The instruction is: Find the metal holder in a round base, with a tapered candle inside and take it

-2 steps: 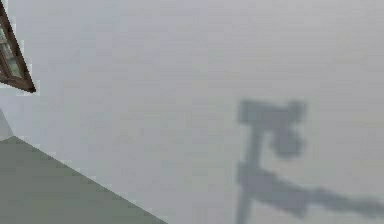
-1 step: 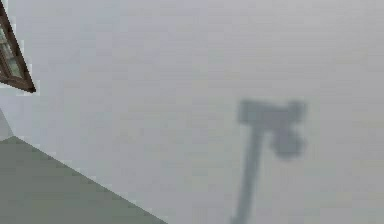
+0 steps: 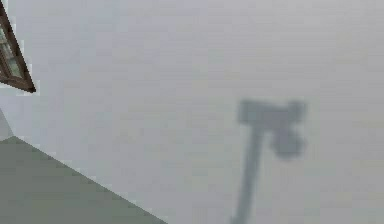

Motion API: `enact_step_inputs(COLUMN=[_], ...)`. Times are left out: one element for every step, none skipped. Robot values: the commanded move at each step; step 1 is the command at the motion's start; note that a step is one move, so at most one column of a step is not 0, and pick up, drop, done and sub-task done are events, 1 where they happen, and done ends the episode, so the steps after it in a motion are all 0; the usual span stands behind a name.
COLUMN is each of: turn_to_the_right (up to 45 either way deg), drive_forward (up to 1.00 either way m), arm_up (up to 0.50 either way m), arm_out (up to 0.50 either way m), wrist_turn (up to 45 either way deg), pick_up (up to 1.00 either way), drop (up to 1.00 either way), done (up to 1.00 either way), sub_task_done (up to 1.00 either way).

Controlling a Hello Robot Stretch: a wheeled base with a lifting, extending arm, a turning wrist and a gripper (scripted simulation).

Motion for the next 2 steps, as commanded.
enact_step_inputs(turn_to_the_right=[0.0, 0.0], drive_forward=[0.0, 0.0], arm_up=[0.1, 0.0], arm_out=[0.0, 0.0], wrist_turn=[0.0, 0.0], pick_up=[0.0, 0.0], drop=[0.0, 0.0], done=[0.0, 1.0], sub_task_done=[0.0, 0.0])
